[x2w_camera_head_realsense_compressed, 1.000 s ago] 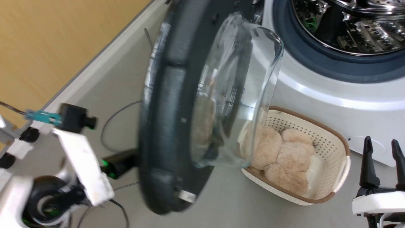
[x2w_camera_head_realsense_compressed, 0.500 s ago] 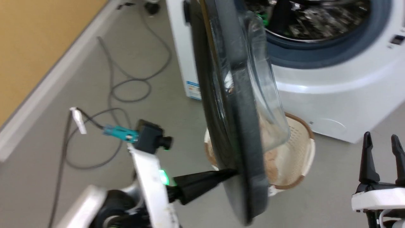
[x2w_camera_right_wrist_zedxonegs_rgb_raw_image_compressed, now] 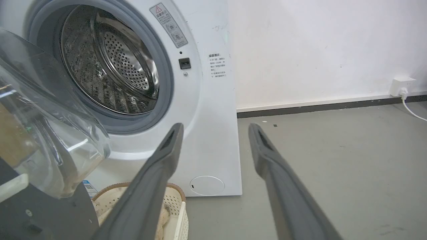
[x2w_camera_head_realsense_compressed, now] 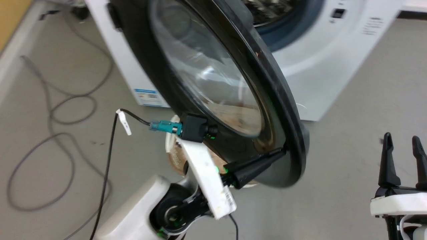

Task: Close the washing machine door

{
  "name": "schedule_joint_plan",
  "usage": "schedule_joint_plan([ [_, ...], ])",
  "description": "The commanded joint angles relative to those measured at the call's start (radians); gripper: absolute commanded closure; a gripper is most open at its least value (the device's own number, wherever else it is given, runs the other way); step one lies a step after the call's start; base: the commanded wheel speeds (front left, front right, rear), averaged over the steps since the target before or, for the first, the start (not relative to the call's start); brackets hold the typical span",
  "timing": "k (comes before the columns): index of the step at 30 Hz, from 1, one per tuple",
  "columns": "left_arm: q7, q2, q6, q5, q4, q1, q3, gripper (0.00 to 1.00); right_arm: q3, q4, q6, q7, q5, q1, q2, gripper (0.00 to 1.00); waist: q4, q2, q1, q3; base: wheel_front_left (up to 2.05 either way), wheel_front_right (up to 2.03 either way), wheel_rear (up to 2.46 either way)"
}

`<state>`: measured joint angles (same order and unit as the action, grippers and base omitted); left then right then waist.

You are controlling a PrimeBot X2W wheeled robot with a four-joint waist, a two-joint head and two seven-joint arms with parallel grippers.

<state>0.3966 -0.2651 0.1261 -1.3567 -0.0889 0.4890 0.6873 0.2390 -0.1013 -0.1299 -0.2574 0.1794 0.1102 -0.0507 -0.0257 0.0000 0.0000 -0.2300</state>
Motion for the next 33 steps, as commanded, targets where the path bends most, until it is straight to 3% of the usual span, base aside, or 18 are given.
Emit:
schedule_joint_plan([
  [1, -0.031, 0.011, 0.005, -0.003, 0.027, 0.027, 0.015, 1.0, 0.0, -0.002, -0.001, -0.004, 0.01, 0.015, 0.001, 0.0, 0.057, 0.0, 0.0, -0.014, 0.0, 0.0, 0.0],
  [9, -0.212, 0.03, 0.005, 0.008, 0.181, 0.107, 0.085, 1.0, 0.002, -0.007, -0.001, -0.004, 0.028, 0.016, 0.001, 0.0, 0.14, 0.0, 0.0, -0.027, 0.0, 0.0, 0.0],
  [18, -0.417, -0.029, 0.005, 0.034, 0.222, 0.106, 0.17, 1.0, 0.0, 0.012, -0.001, -0.004, 0.062, -0.001, 0.001, 0.0, 0.145, 0.0, 0.0, 0.028, 0.0, 0.0, 0.0],
  [19, -0.447, -0.038, 0.005, 0.045, 0.231, 0.103, 0.175, 0.59, 0.0, 0.02, -0.001, -0.004, 0.065, -0.004, 0.001, 0.0, 0.14, 0.0, 0.0, 0.037, 0.0, 0.0, 0.0],
  [20, -0.479, -0.046, 0.005, 0.062, 0.245, 0.102, 0.178, 0.0, 0.003, 0.029, -0.001, -0.004, 0.069, -0.005, 0.001, 0.0, 0.134, 0.0, 0.0, 0.046, 0.0, 0.0, 0.0],
  [25, -0.645, -0.066, -0.017, 0.209, 0.327, 0.102, 0.121, 0.0, 0.031, 0.091, -0.001, -0.004, 0.087, 0.008, 0.001, 0.0, 0.101, 0.0, 0.0, 0.084, 0.0, 0.0, 0.0],
  [33, -0.658, -0.024, -0.242, 0.729, 0.235, 0.014, -0.183, 0.0, 0.044, 0.239, -0.001, -0.004, 0.109, 0.071, 0.001, 0.0, 0.054, 0.0, 0.0, 0.122, 0.0, 0.0, 0.0],
])
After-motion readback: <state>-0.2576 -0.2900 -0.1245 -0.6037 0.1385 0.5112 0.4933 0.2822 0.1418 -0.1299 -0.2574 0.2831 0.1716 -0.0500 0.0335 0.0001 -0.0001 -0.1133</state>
